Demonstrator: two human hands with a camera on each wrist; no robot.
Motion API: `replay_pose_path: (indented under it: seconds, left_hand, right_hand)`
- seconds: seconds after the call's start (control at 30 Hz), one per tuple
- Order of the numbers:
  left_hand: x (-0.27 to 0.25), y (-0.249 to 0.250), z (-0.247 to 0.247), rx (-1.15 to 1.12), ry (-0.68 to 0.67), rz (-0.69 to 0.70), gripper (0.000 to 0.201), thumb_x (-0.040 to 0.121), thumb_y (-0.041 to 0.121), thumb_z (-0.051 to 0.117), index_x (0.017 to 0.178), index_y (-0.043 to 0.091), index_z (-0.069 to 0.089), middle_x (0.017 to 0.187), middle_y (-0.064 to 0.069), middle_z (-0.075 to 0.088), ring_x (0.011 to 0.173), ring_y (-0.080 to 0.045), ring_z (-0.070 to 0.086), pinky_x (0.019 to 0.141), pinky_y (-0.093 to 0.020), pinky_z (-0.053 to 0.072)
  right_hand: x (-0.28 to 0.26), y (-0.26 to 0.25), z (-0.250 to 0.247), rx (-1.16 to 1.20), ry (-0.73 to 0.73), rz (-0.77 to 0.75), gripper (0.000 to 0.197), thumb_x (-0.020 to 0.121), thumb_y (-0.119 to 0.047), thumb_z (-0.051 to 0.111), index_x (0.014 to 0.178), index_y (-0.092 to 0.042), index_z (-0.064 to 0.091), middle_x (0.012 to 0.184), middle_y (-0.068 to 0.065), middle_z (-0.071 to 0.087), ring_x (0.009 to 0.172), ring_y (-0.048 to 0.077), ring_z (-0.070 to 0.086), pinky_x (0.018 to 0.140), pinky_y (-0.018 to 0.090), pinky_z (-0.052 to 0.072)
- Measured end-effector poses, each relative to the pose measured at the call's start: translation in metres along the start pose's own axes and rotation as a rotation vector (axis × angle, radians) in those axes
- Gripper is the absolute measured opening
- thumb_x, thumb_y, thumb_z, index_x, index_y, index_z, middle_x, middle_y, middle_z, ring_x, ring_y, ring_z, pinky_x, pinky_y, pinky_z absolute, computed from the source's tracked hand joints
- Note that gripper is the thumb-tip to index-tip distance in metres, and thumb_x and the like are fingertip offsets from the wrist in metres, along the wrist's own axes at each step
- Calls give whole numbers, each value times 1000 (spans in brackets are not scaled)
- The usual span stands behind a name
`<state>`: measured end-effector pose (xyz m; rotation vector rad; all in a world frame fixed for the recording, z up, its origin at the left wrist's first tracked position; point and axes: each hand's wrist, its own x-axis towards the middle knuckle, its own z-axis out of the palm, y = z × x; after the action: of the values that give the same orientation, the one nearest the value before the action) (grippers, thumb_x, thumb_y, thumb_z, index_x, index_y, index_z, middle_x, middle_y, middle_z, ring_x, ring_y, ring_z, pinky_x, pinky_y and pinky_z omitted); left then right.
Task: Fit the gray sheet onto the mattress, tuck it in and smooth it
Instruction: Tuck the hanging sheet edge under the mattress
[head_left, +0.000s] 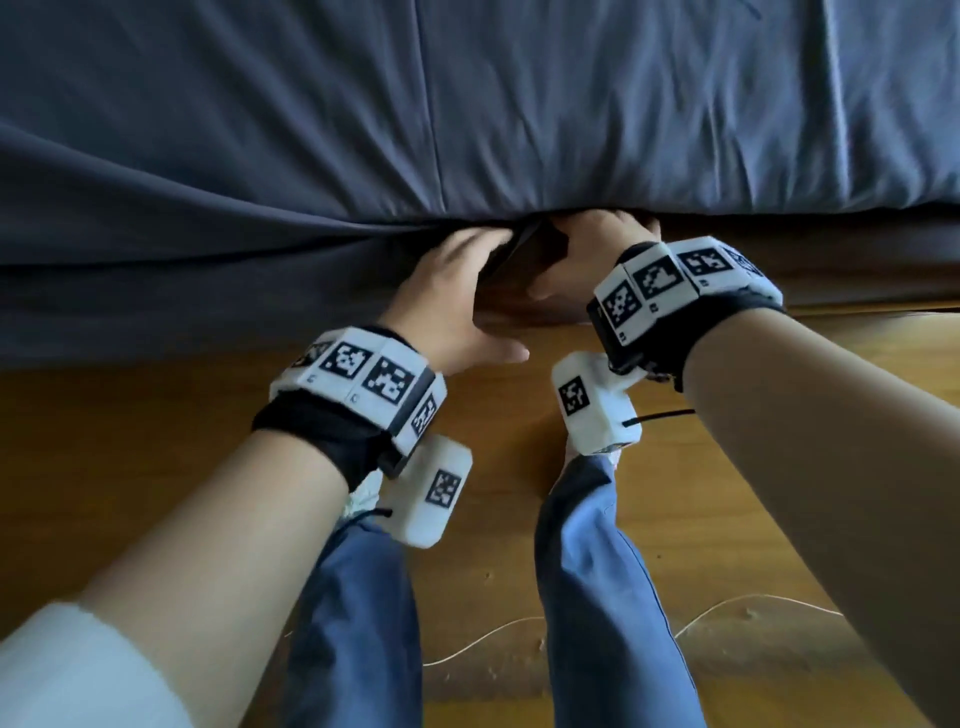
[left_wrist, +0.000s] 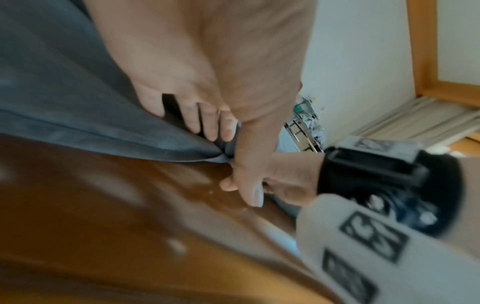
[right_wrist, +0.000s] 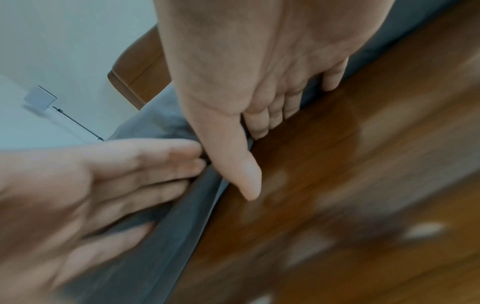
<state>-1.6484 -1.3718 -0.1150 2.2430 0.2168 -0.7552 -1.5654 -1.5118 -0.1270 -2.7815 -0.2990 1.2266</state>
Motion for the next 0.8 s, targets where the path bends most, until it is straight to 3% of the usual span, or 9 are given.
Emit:
replay_pose_path:
  seconds: [0.07, 0.13, 0.23, 0.37, 0.53, 0.7, 0.8]
  left_hand:
    - [-15, -4, 4, 47, -18, 52, 92, 64, 31, 83, 142, 24, 34, 147, 8, 31, 135, -15, 31, 113, -32, 27]
    - [-21, -6, 13, 128, -75, 70, 96, 66, 33, 81, 145, 26, 26, 152, 9, 24, 139, -14, 24, 116, -34, 23]
    - [-17, -6, 23, 242, -47, 7, 112, 66, 36, 81, 150, 25, 7, 158, 9, 5, 145, -14, 10, 118, -32, 10]
    - [-6, -8, 21, 299, 17, -92, 122, 61, 38, 83, 150, 24, 0, 159, 5, 1, 146, -18, 7, 119, -35, 8]
    - [12, -3, 10, 342, 53, -138, 121, 55, 40, 86, 149, 25, 11, 155, 1, 16, 143, -23, 17, 118, -37, 17]
    - [26, 3, 3, 415, 16, -164, 116, 53, 38, 87, 146, 24, 20, 151, -3, 28, 140, -26, 24, 116, -39, 24]
    - [34, 3, -4, 332, -15, -170, 111, 54, 35, 88, 145, 24, 26, 148, -4, 36, 138, -27, 31, 112, -37, 29]
  right_hand:
    - [-2, 3, -5, 9, -27, -13, 75, 68, -45, 74, 135, -27, 45, 137, 4, 51, 132, 28, 39, 114, 49, 20]
    - [-4, 5, -2, -10, -36, -43, 84, 67, -44, 75, 140, -26, 38, 141, 5, 46, 135, 27, 35, 115, 48, 18]
    - [-7, 11, 5, -34, -18, -114, 95, 69, -39, 75, 147, -24, 23, 150, 6, 32, 142, 24, 23, 119, 44, 10]
    - [-14, 21, 8, 44, -3, -206, 97, 75, -34, 72, 150, -21, 12, 156, 6, 20, 146, 21, 11, 120, 40, 3]
    - [-37, 45, 23, 228, -6, -260, 85, 84, -21, 65, 150, -19, 12, 159, 0, 4, 147, 17, 0, 120, 39, 7]
    - [-58, 49, 37, 351, 60, -204, 85, 79, -14, 66, 149, -20, 18, 159, -3, 9, 147, 15, 4, 120, 39, 14]
    - [-55, 29, 32, 328, 102, -245, 84, 77, -14, 67, 148, -19, 21, 158, -1, 15, 147, 15, 9, 120, 36, 13]
